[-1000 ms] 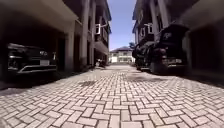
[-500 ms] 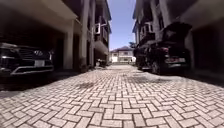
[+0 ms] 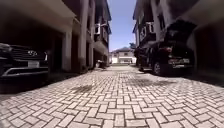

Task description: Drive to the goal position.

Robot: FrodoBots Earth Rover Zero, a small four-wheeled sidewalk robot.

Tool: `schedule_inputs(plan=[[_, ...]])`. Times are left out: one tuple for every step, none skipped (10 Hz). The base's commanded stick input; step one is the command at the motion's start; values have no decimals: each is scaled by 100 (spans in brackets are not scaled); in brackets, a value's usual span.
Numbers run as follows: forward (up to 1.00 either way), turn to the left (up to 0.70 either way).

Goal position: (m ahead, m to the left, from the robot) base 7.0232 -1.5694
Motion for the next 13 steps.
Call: schedule_inputs(plan=[[50,0],[50,0],[50,0],[50,0],[50,0],[50,0],[50,0],[50,0],[50,0],[50,0],[50,0],[50,0],[50,0]])
